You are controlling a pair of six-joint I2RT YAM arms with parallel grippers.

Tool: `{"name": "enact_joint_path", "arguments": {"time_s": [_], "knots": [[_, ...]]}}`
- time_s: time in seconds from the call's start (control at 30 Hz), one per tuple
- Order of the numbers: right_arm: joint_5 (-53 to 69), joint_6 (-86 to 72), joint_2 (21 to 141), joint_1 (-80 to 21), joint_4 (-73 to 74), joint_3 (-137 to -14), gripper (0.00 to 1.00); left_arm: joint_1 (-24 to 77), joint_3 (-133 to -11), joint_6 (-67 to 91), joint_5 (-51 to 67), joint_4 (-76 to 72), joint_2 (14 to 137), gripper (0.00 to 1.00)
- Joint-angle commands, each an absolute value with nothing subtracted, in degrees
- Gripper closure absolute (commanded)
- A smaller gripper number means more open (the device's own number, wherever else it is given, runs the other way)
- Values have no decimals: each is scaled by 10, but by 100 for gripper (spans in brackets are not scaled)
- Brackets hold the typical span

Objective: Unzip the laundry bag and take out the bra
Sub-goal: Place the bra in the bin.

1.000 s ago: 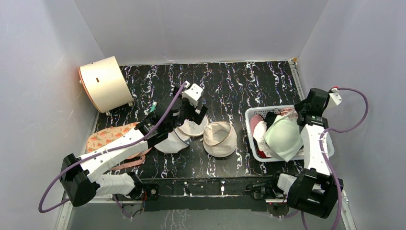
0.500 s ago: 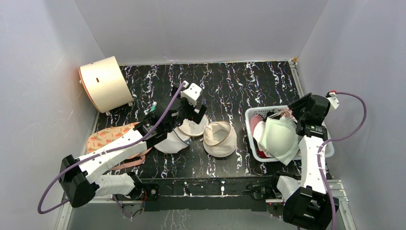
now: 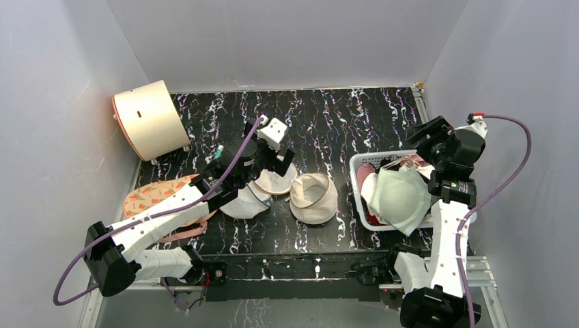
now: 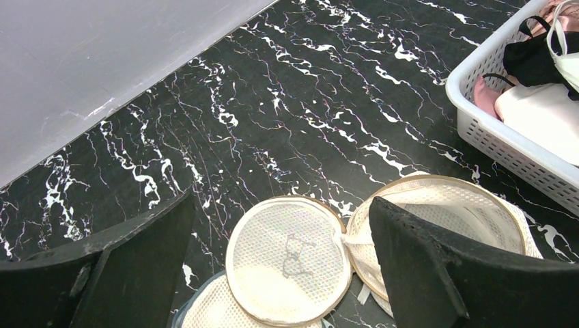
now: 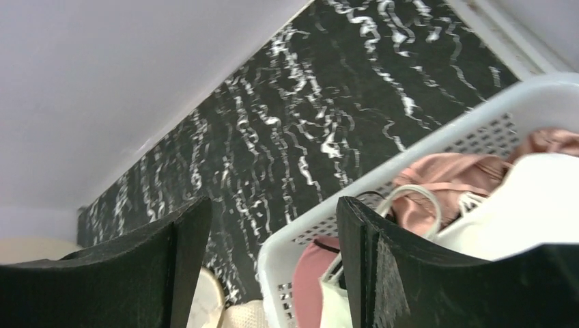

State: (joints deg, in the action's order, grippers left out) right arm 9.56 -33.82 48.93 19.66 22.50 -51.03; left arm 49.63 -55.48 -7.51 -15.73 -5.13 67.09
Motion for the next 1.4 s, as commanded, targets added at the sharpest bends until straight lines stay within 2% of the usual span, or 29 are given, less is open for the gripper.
{"name": "enact_joint_path", "arguments": {"time_s": [0.0, 0.1, 0.2, 0.33, 0.43, 0.57, 0.73, 1.07, 1.2, 1.37], "knots": [[207, -318, 490, 198, 243, -559, 36, 498, -557, -77, -161, -66, 664, 2], [215, -337, 490, 169, 322, -576, 35, 498, -561, -75, -162, -61, 664, 2], [160, -333, 496, 124, 424, -611, 33, 498, -562, -71, -161, -59, 662, 2], [12, -341, 491, 93, 573, -673, 16, 498, -568, -64, -157, -52, 664, 2], [-10, -373, 469, 90, 631, -669, 3, 498, -570, -59, -151, -50, 664, 2], [-23, -403, 449, 90, 676, -628, 2, 498, -570, -59, -155, -50, 665, 2], [-21, -410, 461, 90, 642, -565, 2, 498, -569, -58, -155, -49, 660, 2], [39, -523, 511, 90, 364, -389, 7, 498, -568, -62, -166, -48, 673, 2], [25, -519, 525, 90, 367, -374, 5, 498, -567, -66, -172, -49, 683, 2], [-17, -503, 472, 90, 427, -419, 3, 498, -571, -65, -166, -48, 685, 1]]}}
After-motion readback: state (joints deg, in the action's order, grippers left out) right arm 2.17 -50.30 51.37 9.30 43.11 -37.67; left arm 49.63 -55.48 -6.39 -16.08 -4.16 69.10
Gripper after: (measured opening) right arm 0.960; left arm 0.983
